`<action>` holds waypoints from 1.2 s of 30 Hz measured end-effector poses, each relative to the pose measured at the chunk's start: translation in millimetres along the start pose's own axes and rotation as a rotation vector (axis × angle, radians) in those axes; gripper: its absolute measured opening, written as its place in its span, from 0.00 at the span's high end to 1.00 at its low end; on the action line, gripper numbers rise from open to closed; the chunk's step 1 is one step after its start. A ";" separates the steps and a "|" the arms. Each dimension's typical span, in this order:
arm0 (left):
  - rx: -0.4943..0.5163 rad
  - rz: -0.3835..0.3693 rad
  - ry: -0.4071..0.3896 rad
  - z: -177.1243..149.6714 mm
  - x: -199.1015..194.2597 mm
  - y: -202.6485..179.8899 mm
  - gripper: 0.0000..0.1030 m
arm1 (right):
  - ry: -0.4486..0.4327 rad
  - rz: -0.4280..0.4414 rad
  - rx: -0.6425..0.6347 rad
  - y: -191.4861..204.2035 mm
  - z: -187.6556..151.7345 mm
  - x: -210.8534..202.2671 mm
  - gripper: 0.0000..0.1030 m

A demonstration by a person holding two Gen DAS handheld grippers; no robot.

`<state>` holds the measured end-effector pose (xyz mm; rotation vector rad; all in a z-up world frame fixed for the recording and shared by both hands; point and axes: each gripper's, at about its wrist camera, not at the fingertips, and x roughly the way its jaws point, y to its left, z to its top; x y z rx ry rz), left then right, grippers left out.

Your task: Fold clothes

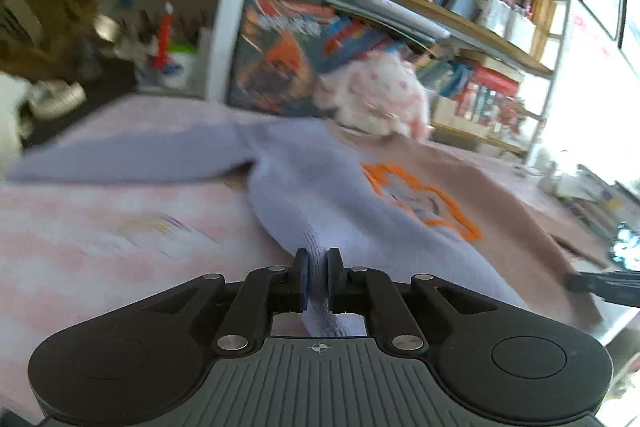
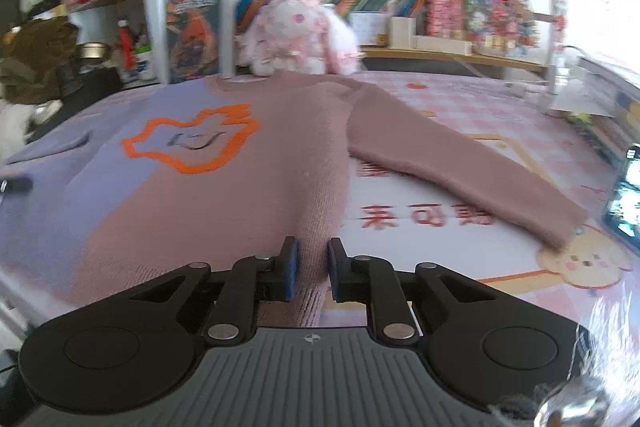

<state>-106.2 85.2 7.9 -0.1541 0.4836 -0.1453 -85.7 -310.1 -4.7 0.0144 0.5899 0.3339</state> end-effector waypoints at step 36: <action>0.069 -0.024 0.062 -6.9 12.0 -2.7 0.93 | 0.029 0.053 0.078 -19.2 3.8 0.8 0.87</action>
